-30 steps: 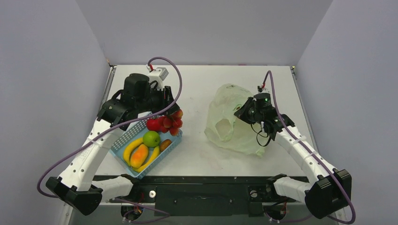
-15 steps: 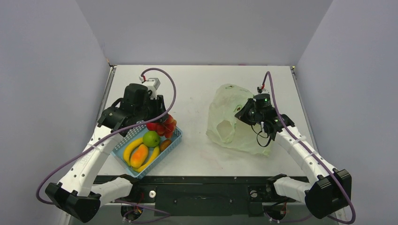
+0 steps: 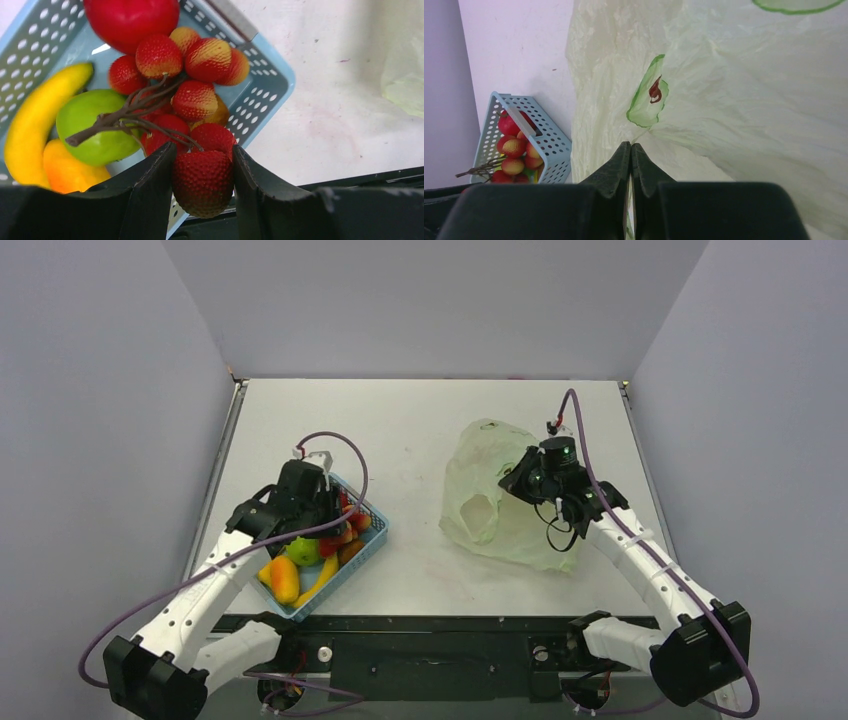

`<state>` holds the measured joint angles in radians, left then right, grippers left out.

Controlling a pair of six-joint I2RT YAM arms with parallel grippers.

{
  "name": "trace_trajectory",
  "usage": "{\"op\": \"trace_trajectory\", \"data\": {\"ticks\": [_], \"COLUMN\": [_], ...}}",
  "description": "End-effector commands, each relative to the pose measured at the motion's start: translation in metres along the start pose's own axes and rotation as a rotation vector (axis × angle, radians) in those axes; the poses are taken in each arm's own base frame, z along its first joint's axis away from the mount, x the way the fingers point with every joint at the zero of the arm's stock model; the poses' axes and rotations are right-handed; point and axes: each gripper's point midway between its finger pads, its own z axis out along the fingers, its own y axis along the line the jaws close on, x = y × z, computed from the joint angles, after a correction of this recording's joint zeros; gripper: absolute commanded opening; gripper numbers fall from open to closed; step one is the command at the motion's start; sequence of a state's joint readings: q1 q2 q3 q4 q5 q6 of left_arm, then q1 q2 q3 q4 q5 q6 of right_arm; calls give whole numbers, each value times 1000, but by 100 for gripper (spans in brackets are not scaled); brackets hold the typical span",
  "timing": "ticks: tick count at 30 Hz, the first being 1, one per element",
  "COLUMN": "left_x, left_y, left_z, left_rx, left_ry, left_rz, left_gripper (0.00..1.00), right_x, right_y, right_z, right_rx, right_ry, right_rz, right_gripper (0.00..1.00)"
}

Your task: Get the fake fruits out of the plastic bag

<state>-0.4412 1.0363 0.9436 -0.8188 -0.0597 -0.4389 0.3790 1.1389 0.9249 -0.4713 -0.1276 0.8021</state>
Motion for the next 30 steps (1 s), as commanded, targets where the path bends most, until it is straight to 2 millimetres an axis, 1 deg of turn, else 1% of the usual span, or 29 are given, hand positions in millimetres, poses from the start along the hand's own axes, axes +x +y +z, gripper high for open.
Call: {"op": "trace_trajectory", "data": {"ticks": [1,2,3,4,5,6,7,8,9,10,11,12,13,14,15,16,18,19,20,21,22,23,24,25,26,27,28,29,30], "left_x": [-12,-11,-9,-8,-9,-9,-13,-15,-20,-23,-30,-35,-38,-43,-45,-49,-52,-52,-55,-55,-57,-57,-58,-57,-58,-59,-59,-58,-67], "left_y": [9,10,15,18,22,25,28,31,31,33,32,31,31,29,29,27,23,18,14,6,1,-9,-15,-28,-37,-55,-64,-83,-97], "left_z": [-8,-8,-7,-7,-7,-9,-12,-14,-19,-23,-30,-38,-42,-50,-55,-63,-74,-77,-84,-87,-92,-95,-98,-102,-105,-109,-111,-114,-121], "left_rx": [-23,-30,-49,-59,-84,-99,-117,-135,-135,-143,-137,-129,-126,-116,-110,-98,-70,-41,-15,32,63,114,148,224,270,372,426,535,614], "left_ry": [-132,-137,-144,-147,-153,-153,-169,-177,-197,-209,-236,-263,-275,-300,-313,-333,-353,-349,-364,-360,-369,-363,-366,-360,-362,-363,-359,-352,-381], "left_rz": [-95,-107,-110,-116,-120,-120,-119,-118,-116,-115,-113,-113,-106,-107,-102,-103,-93,-88,-81,-72,-66,-58,-54,-41,-34,-15,-16,-1,-17], "left_gripper": [0,0,1,4,11,15,25,30,40,45,53,58,66,70,78,85,93,95,97,97,97,97,97,97,97,97,97,97,97], "right_x": [-22,-19,-23,-21,-21,-20,-21,-20,-20,-24,-24,-29,-31,-35,-38,-40,-44,-44,-42,-42,-38,-39,-33,-34,-30,-26,-26,-24,-25], "right_y": [37,42,49,58,61,70,73,80,85,91,96,103,108,115,120,125,135,140,142,146,144,149,145,149,144,137,136,131,128], "right_z": [-11,-9,-11,-10,-9,-8,-8,-6,-4,-5,-2,-3,1,0,5,6,13,16,17,20,21,17,16,11,7,3,-5,-10,-22], "right_rx": [-87,-97,-111,-124,-124,-137,-138,-144,-153,-166,-175,-190,-202,-218,-230,-241,-265,-276,-274,-279,-268,-284,-267,-275,-256,-233,-235,-222,-227], "right_ry": [-60,-51,-60,-53,-55,-51,-58,-55,-54,-65,-65,-75,-80,-90,-98,-103,-104,-91,-77,-68,-50,-45,-16,-11,7,28,21,26,12], "right_rz": [-42,-57,-65,-82,-88,-99,-101,-108,-109,-108,-104,-101,-92,-88,-78,-73,-67,-73,-89,-102,-133,-152,-193,-217,-258,-275,-302,-313,-328], "right_gripper": [0,0,0,0,0,0,0,0,1,2,3,5,6,8,9,12,19,21,24,30,33,40,43,47,49,53,54,57,59]}}
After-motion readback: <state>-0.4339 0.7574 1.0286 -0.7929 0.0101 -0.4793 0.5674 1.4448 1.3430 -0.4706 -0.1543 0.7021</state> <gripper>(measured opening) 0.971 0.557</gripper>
